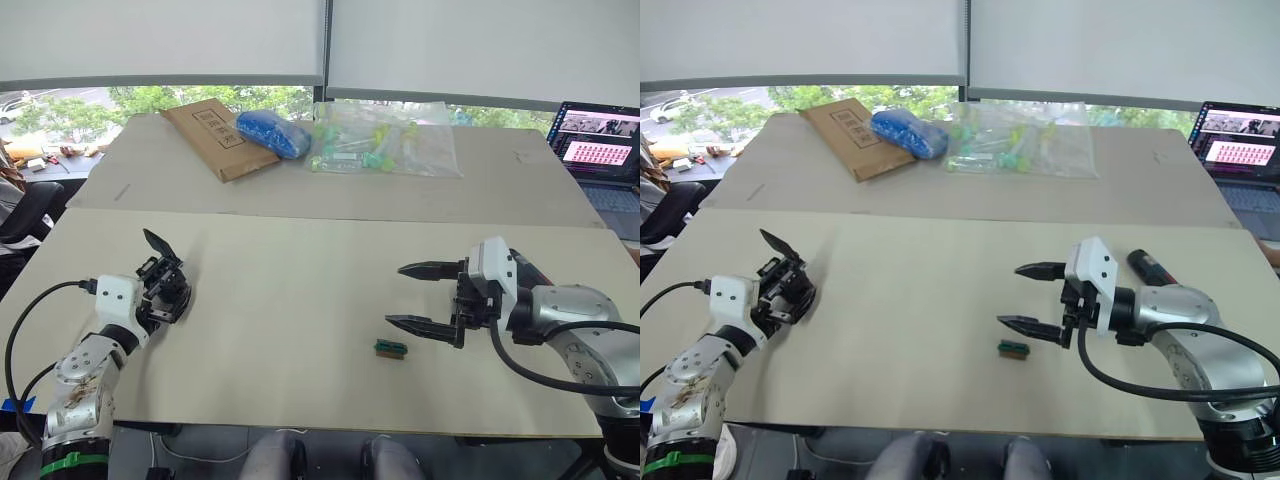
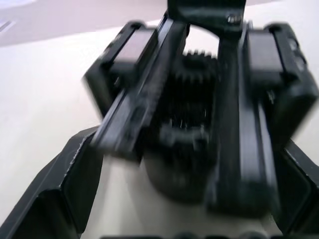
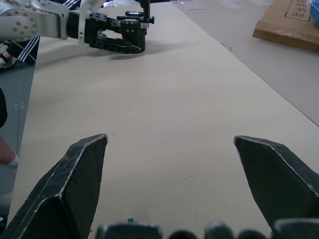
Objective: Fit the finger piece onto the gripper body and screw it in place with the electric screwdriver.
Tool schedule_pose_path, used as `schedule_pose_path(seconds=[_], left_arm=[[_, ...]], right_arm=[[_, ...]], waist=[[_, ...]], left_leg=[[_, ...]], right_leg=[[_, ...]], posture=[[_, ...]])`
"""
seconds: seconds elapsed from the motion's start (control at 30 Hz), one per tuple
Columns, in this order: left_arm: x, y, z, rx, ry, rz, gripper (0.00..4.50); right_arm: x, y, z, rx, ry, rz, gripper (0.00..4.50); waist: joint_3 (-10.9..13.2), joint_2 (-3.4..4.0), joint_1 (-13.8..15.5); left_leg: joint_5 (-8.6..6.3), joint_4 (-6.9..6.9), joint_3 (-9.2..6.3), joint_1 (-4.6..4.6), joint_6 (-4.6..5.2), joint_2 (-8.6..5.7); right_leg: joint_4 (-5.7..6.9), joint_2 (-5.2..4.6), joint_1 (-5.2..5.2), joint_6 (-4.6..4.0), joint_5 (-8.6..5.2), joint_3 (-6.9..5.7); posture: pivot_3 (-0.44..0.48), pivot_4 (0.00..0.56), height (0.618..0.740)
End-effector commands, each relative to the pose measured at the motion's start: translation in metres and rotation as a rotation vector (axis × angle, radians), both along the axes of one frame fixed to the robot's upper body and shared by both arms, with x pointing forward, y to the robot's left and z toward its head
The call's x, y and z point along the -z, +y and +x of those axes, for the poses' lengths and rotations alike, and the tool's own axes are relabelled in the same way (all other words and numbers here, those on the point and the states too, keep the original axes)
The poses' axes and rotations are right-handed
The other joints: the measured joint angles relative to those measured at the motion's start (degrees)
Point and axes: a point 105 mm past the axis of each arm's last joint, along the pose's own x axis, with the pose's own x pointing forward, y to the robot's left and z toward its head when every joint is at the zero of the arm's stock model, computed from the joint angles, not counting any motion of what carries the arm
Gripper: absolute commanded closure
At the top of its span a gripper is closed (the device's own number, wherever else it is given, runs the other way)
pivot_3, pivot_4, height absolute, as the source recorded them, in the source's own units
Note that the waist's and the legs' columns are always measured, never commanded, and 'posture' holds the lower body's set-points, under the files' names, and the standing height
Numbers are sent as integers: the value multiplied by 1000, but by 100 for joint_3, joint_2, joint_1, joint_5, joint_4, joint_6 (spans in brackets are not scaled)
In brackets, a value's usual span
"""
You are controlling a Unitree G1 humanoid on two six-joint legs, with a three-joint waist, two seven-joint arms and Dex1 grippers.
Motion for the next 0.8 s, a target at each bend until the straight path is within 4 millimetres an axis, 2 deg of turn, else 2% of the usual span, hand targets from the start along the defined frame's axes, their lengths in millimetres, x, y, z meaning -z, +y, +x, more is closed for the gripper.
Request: schedule_pose_path(seconds=[0.03,0.07,0.13,0.23,0.3,0.37,0.47,0.6,0.8], left_arm=[[-9,-6,0,16,-45,13,1739],[-10,-8,-1,13,-51,11,2088],[-13,-18,-5,-6,-71,-6,2115],[-33,-59,-12,-1,-151,-71,2115],[-42,-80,-12,-21,-178,-128,2115],[-46,-95,-11,-57,-184,-177,2115],[-47,-124,-5,-85,-181,-160,2115],[-34,-138,7,-109,-174,-124,2115],[-17,-145,21,-83,-135,-160,2115]], right_arm=[[-11,5,-2,-15,-55,12,0],[-11,5,-2,-15,-55,13,0],[-10,6,-3,-16,-54,15,0],[-8,6,-4,-13,-50,18,0],[-7,7,-5,-12,-49,19,0],[-6,8,-6,-13,-46,24,0],[-4,10,-7,-17,-38,29,0],[-1,16,-7,-34,-33,28,0],[1,20,-4,-44,-35,24,0]], waist=[[0,0,0],[0,0,1],[1,-1,-5],[4,-8,10],[12,-21,64],[18,-35,106],[17,-38,108],[17,-38,77],[17,-39,67]], left_leg=[[0,0,0,0,0,0],[0,0,1,0,0,0],[0,1,0,0,0,1],[0,1,-1,-4,0,-1],[0,9,-8,-15,1,-2],[0,27,-17,-26,2,-2],[0,31,-16,-26,2,-1],[0,29,-12,-25,3,0],[1,30,-13,-29,3,3]], right_leg=[[0,1,0,0,0,0],[-1,1,0,0,0,0],[-1,1,0,0,0,1],[-4,-6,0,11,7,6],[-6,-7,3,20,13,4],[-11,-6,2,24,15,3],[-10,0,2,22,16,8],[-10,11,0,22,16,12],[-11,25,-3,19,17,11]], posture=[[0,150,740],[0,150,740],[0,150,740],[0,150,740],[0,150,740],[0,150,740],[0,150,740],[0,150,740],[0,150,740]])
